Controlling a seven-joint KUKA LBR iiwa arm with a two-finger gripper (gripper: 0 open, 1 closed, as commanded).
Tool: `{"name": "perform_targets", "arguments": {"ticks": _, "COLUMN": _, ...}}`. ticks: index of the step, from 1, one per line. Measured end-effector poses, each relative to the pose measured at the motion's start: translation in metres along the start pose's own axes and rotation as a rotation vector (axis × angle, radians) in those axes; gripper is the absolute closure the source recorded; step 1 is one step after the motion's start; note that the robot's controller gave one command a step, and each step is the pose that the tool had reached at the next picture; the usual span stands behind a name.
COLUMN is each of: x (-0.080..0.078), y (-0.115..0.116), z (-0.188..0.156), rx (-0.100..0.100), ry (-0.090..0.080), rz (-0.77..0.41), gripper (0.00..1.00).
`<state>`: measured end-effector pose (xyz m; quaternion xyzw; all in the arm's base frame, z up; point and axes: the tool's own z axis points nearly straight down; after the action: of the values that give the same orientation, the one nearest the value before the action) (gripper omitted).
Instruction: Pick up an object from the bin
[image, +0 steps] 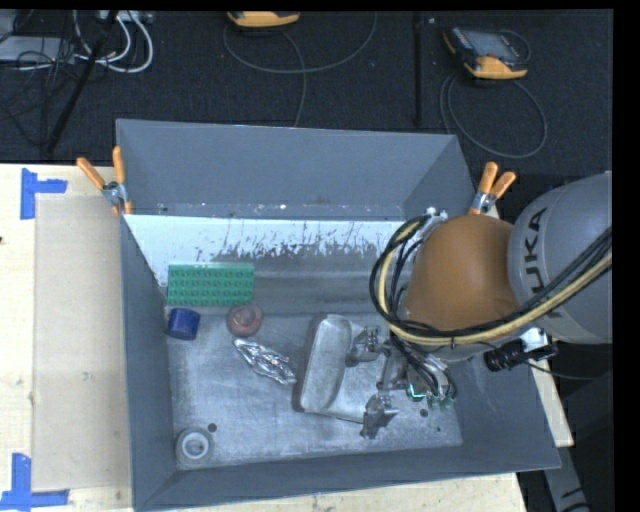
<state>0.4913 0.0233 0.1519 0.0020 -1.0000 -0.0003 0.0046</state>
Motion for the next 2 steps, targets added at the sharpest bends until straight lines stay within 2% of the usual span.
{"name": "perform_targets", "arguments": {"ticks": 1, "x": -0.039, "y": 0.047, "z": 0.005, "rx": -0.002, "ry": -0.010, "rz": 0.077, "gripper": 0.00}}
{"name": "perform_targets", "arguments": {"ticks": 2, "x": -0.079, "y": 0.088, "z": 0.075, "rx": -0.002, "ry": -0.009, "rz": 0.241, "gripper": 0.00}}
